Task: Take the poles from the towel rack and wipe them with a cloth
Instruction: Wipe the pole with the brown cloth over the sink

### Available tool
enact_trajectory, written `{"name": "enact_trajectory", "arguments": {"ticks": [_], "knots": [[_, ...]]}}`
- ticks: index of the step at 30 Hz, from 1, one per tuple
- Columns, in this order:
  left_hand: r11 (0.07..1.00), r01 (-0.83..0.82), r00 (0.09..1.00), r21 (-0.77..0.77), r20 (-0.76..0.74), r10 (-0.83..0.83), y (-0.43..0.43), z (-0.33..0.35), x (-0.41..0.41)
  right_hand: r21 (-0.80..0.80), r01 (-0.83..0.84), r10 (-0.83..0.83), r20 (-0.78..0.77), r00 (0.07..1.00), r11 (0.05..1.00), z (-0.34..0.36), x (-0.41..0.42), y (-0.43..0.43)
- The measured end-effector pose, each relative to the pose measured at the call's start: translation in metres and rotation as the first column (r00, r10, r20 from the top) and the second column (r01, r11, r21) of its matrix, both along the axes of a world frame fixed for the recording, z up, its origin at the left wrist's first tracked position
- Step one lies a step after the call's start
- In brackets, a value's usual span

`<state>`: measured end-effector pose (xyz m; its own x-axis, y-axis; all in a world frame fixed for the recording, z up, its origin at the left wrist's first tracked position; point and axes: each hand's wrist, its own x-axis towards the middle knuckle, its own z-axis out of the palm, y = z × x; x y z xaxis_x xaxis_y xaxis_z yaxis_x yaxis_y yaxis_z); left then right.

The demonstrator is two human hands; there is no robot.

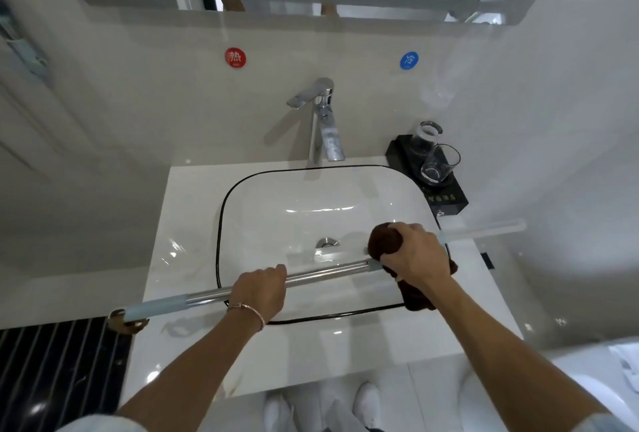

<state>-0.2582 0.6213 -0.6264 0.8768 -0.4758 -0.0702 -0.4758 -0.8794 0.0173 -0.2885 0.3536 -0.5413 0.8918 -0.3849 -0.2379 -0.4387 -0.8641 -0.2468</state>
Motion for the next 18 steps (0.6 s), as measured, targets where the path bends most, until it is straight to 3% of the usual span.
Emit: {"name": "enact_trajectory", "arguments": {"ticks": [5,8,10,13,15,18], "knots": [[0.991,-0.117,0.988,-0.069,-0.111,0.109,-0.003,0.004,0.001,0.017,-0.057,0.057,-0.006,0.998,0.998,-0.009,0.003,0.017],[0.998,-0.017,0.995,-0.057,0.098,0.023,-0.011,0.003,-0.002,0.045,-0.053,0.053,-0.004,0.999,0.998,-0.011,0.004,0.009],[0.992,0.071,0.986,-0.106,0.157,-0.054,-0.031,0.004,-0.005,0.057,-0.070,0.070,0.006,0.998,0.996,-0.012,0.004,0.008],[0.992,0.085,0.995,-0.093,0.061,-0.080,-0.083,0.017,-0.008,0.123,-0.080,0.076,0.043,0.996,0.989,-0.015,0.002,0.004],[0.999,0.034,0.995,0.021,-0.091,-0.032,-0.117,0.018,-0.006,0.211,-0.092,0.081,0.060,0.995,0.973,-0.014,0.001,-0.006],[0.994,-0.030,0.989,0.101,-0.144,0.045,-0.146,0.014,0.002,0.366,-0.098,0.077,0.074,0.994,0.925,-0.006,0.002,-0.029]]}}
